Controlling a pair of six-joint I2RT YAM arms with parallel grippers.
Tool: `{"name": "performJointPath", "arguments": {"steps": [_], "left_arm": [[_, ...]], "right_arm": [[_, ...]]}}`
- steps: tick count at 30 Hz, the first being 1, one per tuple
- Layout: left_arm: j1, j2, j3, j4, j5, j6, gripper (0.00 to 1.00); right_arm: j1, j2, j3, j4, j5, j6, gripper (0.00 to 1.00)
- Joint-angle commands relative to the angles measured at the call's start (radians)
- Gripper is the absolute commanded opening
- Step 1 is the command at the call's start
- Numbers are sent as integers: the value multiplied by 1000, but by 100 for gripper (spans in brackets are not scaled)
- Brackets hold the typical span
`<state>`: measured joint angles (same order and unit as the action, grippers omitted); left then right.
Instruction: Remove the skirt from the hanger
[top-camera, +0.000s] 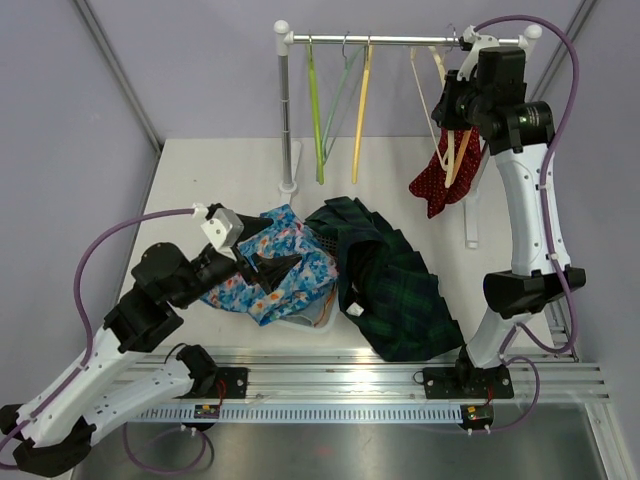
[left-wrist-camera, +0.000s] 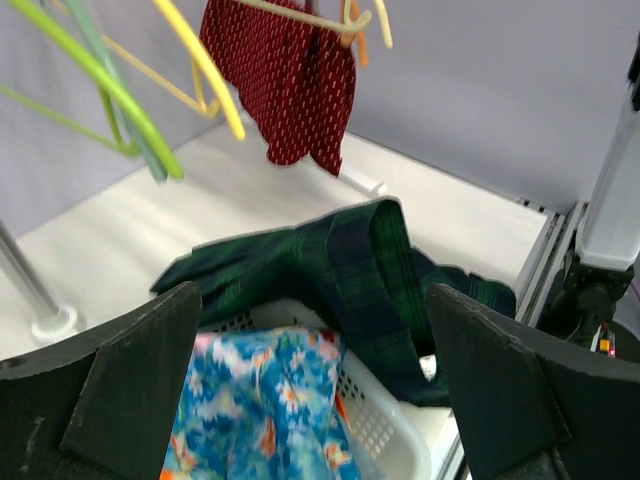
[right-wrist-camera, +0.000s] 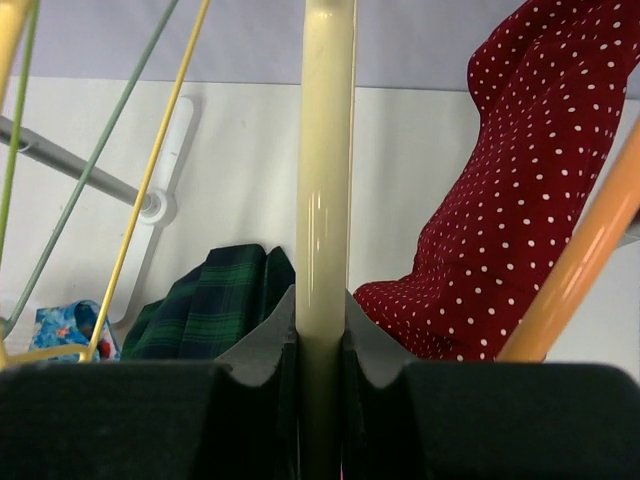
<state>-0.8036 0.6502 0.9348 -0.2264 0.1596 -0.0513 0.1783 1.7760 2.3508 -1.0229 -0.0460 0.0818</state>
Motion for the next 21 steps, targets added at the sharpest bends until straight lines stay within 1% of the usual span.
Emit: {"name": "performJointPath", "arguments": {"steps": [1, 5, 9, 11, 13, 14, 16, 17, 19, 20, 21], "left_arm": [[-3, -37, -68, -33, -75, -31, 98], [-3, -115, -123, -40, -104, -58, 99], [-3, -153, -152, -47, -114, -74, 99], [-3, -162, -162, -48, -114, -79, 99], [-3, -169, -166, -51, -109, -78, 99], [-3, -167, -168, -50, -101, -76, 99], [-3, -164, -168, -53, -94, -70, 99], [-3, -162, -169, -54, -83, -67, 99], [-3, -161, -171, -57, -75, -56, 99], [-3, -162, -171, -63, -68, -52, 99], [-3, -164, -171, -65, -66, -45, 99]], "right_arm": [[16, 3, 57, 93, 76, 26, 0], [16, 39, 59, 98, 84, 19, 0], [16, 48, 32, 86, 71, 15, 0], [16, 24, -17, 98, 57, 4, 7], [16, 2, -60, 107, 51, -23, 19], [16, -19, -71, 110, 49, -34, 33], [16, -44, -90, 104, -4, -72, 49], [16, -78, -97, 96, -12, -109, 63], [16, -121, -134, 99, -29, -141, 76], [16, -174, -148, 99, -35, -183, 84], [16, -203, -165, 101, -47, -204, 88]]}}
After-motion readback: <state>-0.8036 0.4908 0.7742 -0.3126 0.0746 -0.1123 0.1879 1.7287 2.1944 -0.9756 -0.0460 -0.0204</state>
